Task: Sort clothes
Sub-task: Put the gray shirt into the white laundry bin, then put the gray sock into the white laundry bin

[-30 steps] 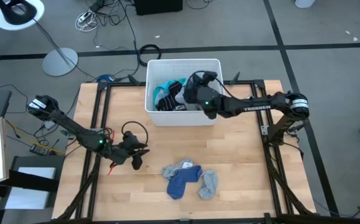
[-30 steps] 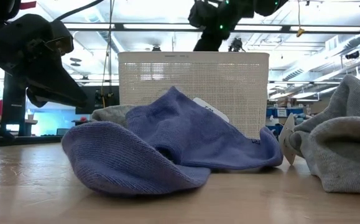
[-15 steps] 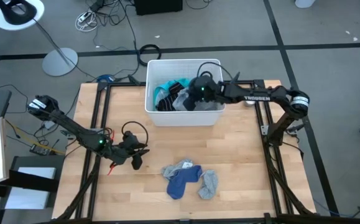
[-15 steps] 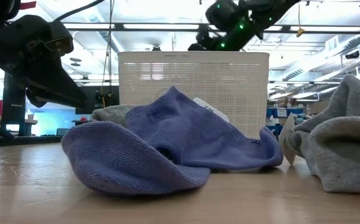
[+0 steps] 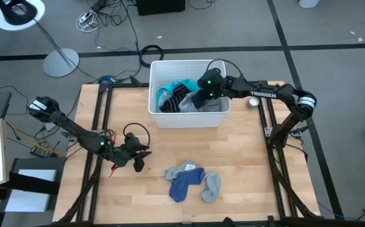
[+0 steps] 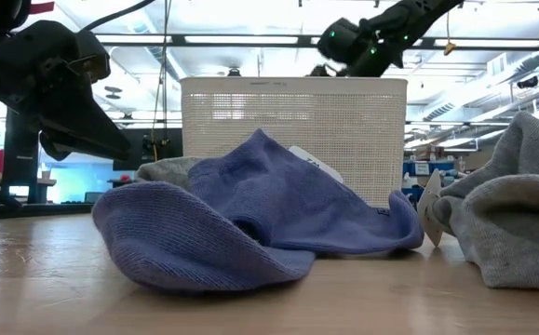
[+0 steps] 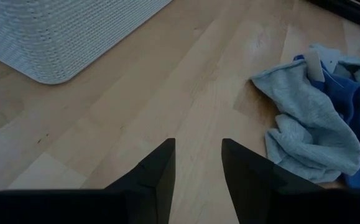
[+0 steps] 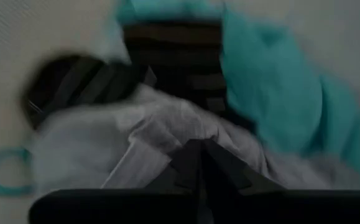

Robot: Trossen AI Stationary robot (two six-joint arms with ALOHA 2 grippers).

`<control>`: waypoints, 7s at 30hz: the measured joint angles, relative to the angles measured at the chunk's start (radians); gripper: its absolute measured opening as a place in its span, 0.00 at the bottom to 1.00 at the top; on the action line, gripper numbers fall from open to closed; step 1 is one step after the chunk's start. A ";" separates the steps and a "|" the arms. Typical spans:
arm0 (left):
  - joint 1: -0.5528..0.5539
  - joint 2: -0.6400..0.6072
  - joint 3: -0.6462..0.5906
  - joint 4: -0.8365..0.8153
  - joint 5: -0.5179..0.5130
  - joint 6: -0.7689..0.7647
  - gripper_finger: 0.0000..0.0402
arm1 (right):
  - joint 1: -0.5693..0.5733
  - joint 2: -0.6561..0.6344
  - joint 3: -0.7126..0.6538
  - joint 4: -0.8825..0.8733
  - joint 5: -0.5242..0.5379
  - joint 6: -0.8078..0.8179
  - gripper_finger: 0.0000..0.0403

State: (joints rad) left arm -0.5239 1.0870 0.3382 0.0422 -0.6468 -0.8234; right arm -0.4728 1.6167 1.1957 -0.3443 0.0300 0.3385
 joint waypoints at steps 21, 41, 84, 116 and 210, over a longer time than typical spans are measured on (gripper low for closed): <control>0.000 0.000 0.000 -0.001 0.000 0.000 0.34 | 0.100 -0.403 0.000 -0.137 -0.166 0.030 0.39; 0.000 0.000 0.000 0.090 0.031 0.007 0.34 | 0.936 -0.411 0.000 -0.516 0.216 0.284 0.28; -0.019 0.545 0.432 0.116 0.286 0.375 0.34 | 1.402 -0.177 -0.662 0.483 0.729 0.915 0.22; 0.073 0.218 0.742 -0.316 0.224 0.597 0.00 | 1.395 -0.178 -0.661 0.508 0.727 0.888 0.22; -0.013 0.059 0.392 -0.299 0.255 0.204 0.42 | 1.132 -0.119 -0.446 0.176 0.366 0.365 0.17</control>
State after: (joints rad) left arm -0.5372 1.1461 0.7303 -0.2569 -0.3920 -0.6195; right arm 0.6594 1.4976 0.7498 -0.1684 0.3959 0.7031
